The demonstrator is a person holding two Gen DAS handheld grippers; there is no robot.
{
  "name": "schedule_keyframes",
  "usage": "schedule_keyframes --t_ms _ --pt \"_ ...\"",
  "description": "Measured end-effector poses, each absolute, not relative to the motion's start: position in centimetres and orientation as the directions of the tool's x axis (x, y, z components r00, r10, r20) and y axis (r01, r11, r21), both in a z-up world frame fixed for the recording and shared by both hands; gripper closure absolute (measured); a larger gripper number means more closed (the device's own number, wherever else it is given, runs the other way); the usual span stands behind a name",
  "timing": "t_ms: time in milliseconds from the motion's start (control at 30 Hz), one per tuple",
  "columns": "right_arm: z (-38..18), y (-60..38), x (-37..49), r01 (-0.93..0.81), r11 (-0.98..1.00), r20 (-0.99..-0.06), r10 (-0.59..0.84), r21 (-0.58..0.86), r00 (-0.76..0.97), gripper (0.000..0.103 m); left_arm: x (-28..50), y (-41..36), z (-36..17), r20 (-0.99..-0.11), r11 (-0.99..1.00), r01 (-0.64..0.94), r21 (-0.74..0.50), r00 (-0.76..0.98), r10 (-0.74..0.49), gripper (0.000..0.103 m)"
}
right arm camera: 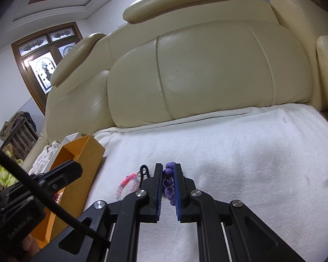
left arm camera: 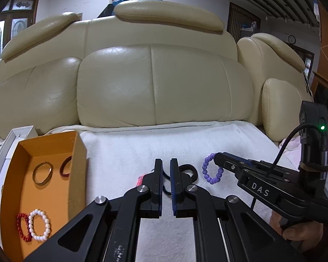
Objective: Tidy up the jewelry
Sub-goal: 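Drop the purple bracelet into the orange box with the right tool while the left tool moves over the box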
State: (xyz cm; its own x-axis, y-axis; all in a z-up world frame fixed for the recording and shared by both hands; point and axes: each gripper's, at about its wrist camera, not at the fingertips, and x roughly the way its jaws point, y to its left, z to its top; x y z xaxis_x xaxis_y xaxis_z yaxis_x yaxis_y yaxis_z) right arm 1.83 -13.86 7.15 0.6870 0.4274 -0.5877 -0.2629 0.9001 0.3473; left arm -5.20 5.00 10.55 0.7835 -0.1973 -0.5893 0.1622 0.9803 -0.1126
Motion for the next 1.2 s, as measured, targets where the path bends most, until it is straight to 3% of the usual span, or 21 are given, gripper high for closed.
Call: schedule_keyframes --t_ms 467,733,1000,1200 --pt "9.2 -7.1 -1.8 -0.404 0.815 -0.529 0.577 0.415 0.622 0.093 -12.0 15.7 14.0 -0.532 0.987 -0.012 -0.163 0.843 -0.077 0.096" --pt "10.6 -1.7 -5.1 -0.527 0.700 -0.456 0.714 0.482 0.532 0.093 -15.2 21.4 12.5 -0.567 0.974 -0.147 -0.171 0.823 0.025 0.097" --pt "8.7 4.7 -6.3 -0.615 0.626 -0.504 0.770 0.479 0.391 0.093 -15.3 22.5 8.2 -0.693 0.967 -0.157 -0.202 0.720 -0.028 0.096" --pt "7.9 7.4 -4.1 -0.621 0.626 -0.535 0.763 0.471 0.363 0.093 -14.1 21.6 6.7 -0.716 0.960 -0.099 -0.263 0.687 -0.125 0.096"
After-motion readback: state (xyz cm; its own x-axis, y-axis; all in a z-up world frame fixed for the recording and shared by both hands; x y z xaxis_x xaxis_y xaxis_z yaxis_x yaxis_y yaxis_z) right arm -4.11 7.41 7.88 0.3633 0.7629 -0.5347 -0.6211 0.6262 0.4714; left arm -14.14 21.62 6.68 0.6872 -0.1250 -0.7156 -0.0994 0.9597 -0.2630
